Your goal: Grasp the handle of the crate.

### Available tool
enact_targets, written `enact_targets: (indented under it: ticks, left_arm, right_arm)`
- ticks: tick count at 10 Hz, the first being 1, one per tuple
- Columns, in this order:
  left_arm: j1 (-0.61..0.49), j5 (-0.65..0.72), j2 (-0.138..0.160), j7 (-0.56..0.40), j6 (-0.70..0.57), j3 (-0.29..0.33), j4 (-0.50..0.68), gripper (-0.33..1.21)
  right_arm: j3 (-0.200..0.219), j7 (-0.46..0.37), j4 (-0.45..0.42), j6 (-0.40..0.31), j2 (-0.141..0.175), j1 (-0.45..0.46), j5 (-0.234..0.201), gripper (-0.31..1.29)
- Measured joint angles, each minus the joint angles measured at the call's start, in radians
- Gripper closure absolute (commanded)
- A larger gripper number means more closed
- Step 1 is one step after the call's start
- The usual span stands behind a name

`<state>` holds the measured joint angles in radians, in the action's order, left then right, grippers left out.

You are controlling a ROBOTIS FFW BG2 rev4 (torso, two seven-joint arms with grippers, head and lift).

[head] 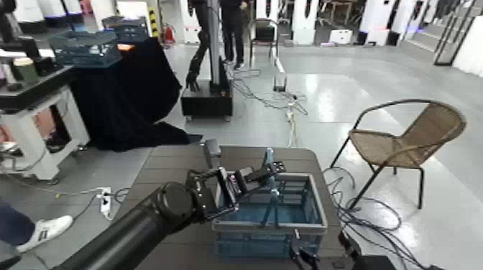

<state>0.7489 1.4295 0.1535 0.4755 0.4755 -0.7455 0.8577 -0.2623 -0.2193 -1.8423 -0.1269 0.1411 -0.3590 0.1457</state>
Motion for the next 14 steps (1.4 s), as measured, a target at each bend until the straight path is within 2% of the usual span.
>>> enact_targets:
  ticks: [1, 3, 6, 11, 14]
  left_arm:
    - [0.001, 0.000, 0.000, 0.000, -0.005, 0.000, -0.007, 0.76]
    - [0.001, 0.000, 0.000, 0.005, -0.008, 0.000, -0.015, 1.06]
    - [0.000, 0.000, 0.001, 0.008, -0.006, 0.002, -0.018, 1.17]
    - [-0.014, 0.000, 0.005, 0.009, 0.002, 0.016, -0.016, 1.18]
    - [-0.047, -0.011, 0.021, 0.009, 0.022, 0.050, 0.023, 1.19]
  right_arm:
    - [0.000, 0.000, 0.000, 0.000, 0.000, 0.000, 0.000, 0.15]
    - [-0.001, 0.000, 0.000, 0.000, 0.000, 0.000, 0.003, 0.15]
    - [-0.002, 0.000, 0.000, 0.000, 0.000, -0.001, 0.003, 0.15]
    - [0.000, 0.000, -0.001, 0.005, 0.000, -0.004, 0.006, 0.15]
    - [0.007, -0.001, -0.004, 0.006, -0.003, -0.008, 0.006, 0.15]
